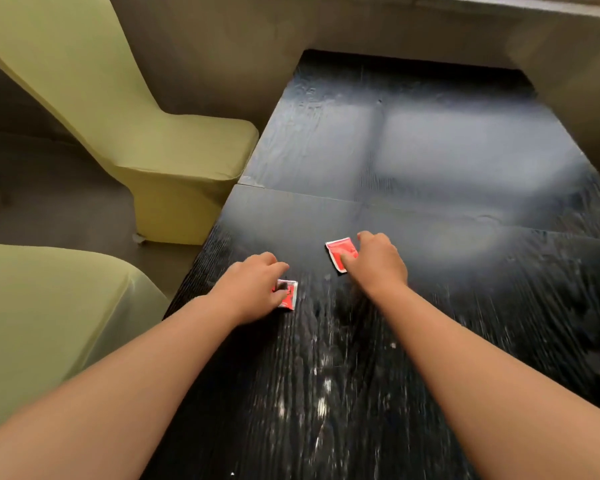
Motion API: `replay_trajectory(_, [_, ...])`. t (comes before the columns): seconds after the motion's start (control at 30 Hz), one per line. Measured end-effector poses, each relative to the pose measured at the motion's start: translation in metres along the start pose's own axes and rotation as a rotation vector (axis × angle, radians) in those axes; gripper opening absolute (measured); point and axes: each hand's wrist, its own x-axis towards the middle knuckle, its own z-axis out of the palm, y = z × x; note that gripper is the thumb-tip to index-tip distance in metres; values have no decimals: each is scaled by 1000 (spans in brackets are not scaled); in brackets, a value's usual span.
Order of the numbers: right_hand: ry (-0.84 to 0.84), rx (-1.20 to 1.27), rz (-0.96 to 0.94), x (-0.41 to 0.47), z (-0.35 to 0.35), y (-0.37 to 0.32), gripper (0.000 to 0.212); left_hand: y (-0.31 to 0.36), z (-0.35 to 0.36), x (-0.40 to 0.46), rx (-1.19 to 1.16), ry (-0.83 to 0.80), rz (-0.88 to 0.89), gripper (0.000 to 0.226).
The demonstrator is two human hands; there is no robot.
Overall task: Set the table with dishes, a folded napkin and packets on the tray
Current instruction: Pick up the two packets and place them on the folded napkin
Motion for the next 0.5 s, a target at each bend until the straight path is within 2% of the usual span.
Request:
replay_trajectory(0.13, [2, -69, 52, 14, 12, -2, 40, -3, 8, -1, -60, -2, 16, 45])
replay_trajectory(0.27, [38, -81, 78, 17, 21, -4, 38, -6, 9, -6, -137, 15, -76, 42])
replay_trajectory(0.43, [16, 18, 122, 16, 20, -4, 42, -3, 11, -12, -334, 28, -154, 38])
replay_trajectory(0.5, [-5, 80, 127, 14, 19, -3, 37, -4, 12, -15, -371, 28, -168, 34])
